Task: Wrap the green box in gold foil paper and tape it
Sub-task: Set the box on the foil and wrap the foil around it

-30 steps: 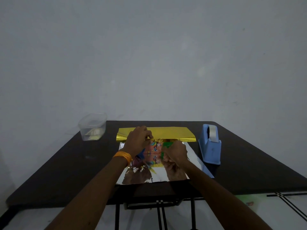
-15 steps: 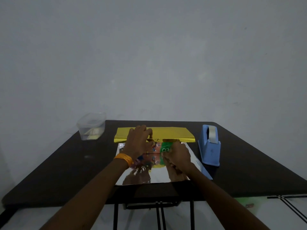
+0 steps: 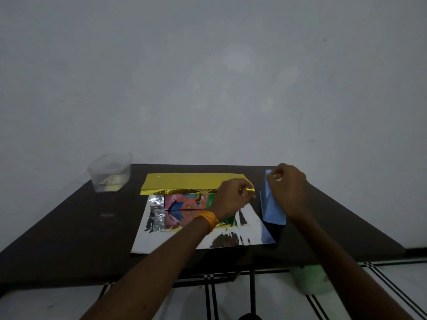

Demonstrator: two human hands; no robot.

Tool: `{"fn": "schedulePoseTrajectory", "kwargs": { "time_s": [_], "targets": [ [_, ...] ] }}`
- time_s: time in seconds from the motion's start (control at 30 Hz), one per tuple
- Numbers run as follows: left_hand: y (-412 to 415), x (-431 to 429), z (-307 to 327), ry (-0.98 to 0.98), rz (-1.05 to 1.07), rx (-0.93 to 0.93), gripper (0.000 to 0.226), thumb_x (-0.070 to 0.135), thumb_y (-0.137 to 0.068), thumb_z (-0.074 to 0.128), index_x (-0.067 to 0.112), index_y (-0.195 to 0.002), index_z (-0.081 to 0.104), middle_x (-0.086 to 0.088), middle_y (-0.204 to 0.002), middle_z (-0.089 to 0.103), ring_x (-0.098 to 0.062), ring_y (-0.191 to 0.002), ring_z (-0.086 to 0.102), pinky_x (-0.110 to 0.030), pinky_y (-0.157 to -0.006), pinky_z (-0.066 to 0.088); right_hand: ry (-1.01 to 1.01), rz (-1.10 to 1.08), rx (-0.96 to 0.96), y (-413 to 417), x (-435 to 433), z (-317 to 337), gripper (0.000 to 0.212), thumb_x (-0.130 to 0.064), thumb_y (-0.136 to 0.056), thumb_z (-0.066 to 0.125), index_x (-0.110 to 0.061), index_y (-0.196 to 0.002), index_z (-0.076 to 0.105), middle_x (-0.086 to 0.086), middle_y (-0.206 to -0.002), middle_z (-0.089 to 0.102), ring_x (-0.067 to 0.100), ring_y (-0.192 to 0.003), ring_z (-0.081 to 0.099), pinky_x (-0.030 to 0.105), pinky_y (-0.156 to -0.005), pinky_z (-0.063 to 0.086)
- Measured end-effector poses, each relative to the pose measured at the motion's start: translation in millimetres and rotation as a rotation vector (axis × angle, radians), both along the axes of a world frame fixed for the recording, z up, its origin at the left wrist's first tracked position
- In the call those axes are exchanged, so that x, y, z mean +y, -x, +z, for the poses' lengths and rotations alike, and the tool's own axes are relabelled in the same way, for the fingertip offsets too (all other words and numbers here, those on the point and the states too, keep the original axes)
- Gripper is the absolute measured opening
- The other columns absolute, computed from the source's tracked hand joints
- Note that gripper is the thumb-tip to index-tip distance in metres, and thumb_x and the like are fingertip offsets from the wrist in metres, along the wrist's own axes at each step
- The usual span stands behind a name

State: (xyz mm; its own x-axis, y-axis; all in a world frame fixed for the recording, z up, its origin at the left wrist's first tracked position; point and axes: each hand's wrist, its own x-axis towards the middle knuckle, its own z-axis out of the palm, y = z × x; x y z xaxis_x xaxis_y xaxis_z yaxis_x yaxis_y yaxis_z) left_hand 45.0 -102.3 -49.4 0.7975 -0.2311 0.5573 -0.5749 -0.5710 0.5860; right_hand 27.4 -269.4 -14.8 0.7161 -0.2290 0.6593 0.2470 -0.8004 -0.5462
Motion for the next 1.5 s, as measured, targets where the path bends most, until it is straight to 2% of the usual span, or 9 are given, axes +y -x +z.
{"fn": "schedulePoseTrajectory", "kwargs": {
  "time_s": [0.07,0.23,0.43,0.6,0.8,0.93,1.07,1.27,1.5],
  "targets": [
    [-2.9,-25.7,-5.3,0.011,-0.039,0.036,0.027,0.027,-0.077,0.08,0.006,-0.089,0.069,-0.007,-0.083,0.066,-0.02,-0.077,0.061,-0.035,-0.069,0.052,-0.03,-0.063,0.083,-7.5,-21.7,-1.2,0.02,-0.031,-0.09,0.07,-0.012,-0.086,0.066,0.003,-0.083,0.061,0.015,-0.075,0.056,0.029,-0.066,0.042],
    [-16.3,-59.6,-14.6,0.005,-0.046,0.073,0.037,0.036,-0.076,0.082,0.007,-0.096,0.071,-0.004,-0.083,0.06,-0.019,-0.077,0.056,-0.028,-0.065,0.041,-0.385,0.107,0.385,-11.2,-45.9,-12.1,0.049,-0.031,-0.091,0.07,-0.011,-0.051,0.047,0.005,-0.052,0.045,0.018,-0.051,0.043,0.03,-0.053,0.034],
    [-23.5,-63.1,-16.9,0.089,-0.012,0.083,0.03,0.032,-0.07,0.087,0.009,-0.077,0.069,-0.006,-0.08,0.065,-0.021,-0.074,0.062,-0.039,-0.071,0.053,-0.623,0.143,0.484,-15.7,-41.1,-15.7,0.03,-0.018,-0.084,0.077,0.008,-0.095,0.07,0.011,-0.072,0.061,0.014,-0.052,0.052,0.022,-0.043,0.036],
    [-19.9,-68.0,-20.9,0.116,0.003,0.053,0.031,0.03,-0.071,0.086,0.005,-0.075,0.068,-0.01,-0.08,0.066,-0.024,-0.073,0.061,-0.039,-0.07,0.051,-0.718,0.18,0.5,-11.7,-38.4,-2.7,0.012,-0.007,-0.085,0.073,0.0,-0.08,0.065,0.006,-0.069,0.056,0.01,-0.05,0.045,0.014,-0.032,0.033],
    [-11.0,-79.8,-18.3,0.13,-0.011,0.046,0.035,0.032,-0.073,0.085,0.002,-0.08,0.067,-0.013,-0.083,0.066,-0.025,-0.075,0.061,-0.036,-0.067,0.048,-0.612,0.154,0.376,-12.5,-40.4,6.7,0.024,-0.012,-0.085,0.076,-0.009,-0.063,0.066,0.002,-0.063,0.063,0.01,-0.056,0.054,0.022,-0.051,0.039],
    [-10.9,-81.2,-15.7,0.138,-0.016,0.052,0.033,0.032,-0.073,0.085,0.005,-0.084,0.069,-0.006,-0.078,0.062,-0.021,-0.072,0.058,-0.029,-0.065,0.045,-0.579,0.143,0.312,-4.5,-39.3,3.8,0.029,-0.011,-0.084,0.075,-0.012,-0.058,0.064,0.0,-0.057,0.059,0.008,-0.049,0.049,0.02,-0.047,0.035],
    [-7.4,-81.8,-15.6,0.154,-0.015,0.062,0.037,0.029,-0.073,0.086,0.0,-0.091,0.071,-0.015,-0.085,0.068,-0.028,-0.079,0.063,-0.038,-0.072,0.052,-0.667,0.148,0.31,8.6,-38.9,0.8,0.033,-0.008,-0.083,0.075,-0.009,-0.053,0.059,0.004,-0.056,0.056,0.011,-0.046,0.047,0.022,-0.041,0.036],
    [-10.4,-82.6,-17.0,0.112,0.016,0.026,0.032,0.031,-0.073,0.084,0.011,-0.065,0.061,-0.013,-0.069,0.064,-0.028,-0.067,0.06,-0.045,-0.066,0.05,-0.751,0.152,0.387,30.2,-42.9,-24.3,0.024,-0.007,-0.086,0.073,-0.002,-0.066,0.06,0.008,-0.065,0.058,0.005,-0.041,0.048,0.012,-0.032,0.033],
    [-13.7,-74.5,-17.6,0.034,-0.048,0.084,0.042,0.019,-0.072,0.087,0.003,-0.108,0.072,-0.014,-0.089,0.072,-0.029,-0.085,0.067,-0.037,-0.081,0.053,-0.449,0.098,0.286,21.8,-50.4,-47.3,0.027,-0.014,-0.086,0.073,-0.004,-0.064,0.062,0.004,-0.06,0.061,0.015,-0.061,0.062,0.018,-0.048,0.042]
  ]
}}
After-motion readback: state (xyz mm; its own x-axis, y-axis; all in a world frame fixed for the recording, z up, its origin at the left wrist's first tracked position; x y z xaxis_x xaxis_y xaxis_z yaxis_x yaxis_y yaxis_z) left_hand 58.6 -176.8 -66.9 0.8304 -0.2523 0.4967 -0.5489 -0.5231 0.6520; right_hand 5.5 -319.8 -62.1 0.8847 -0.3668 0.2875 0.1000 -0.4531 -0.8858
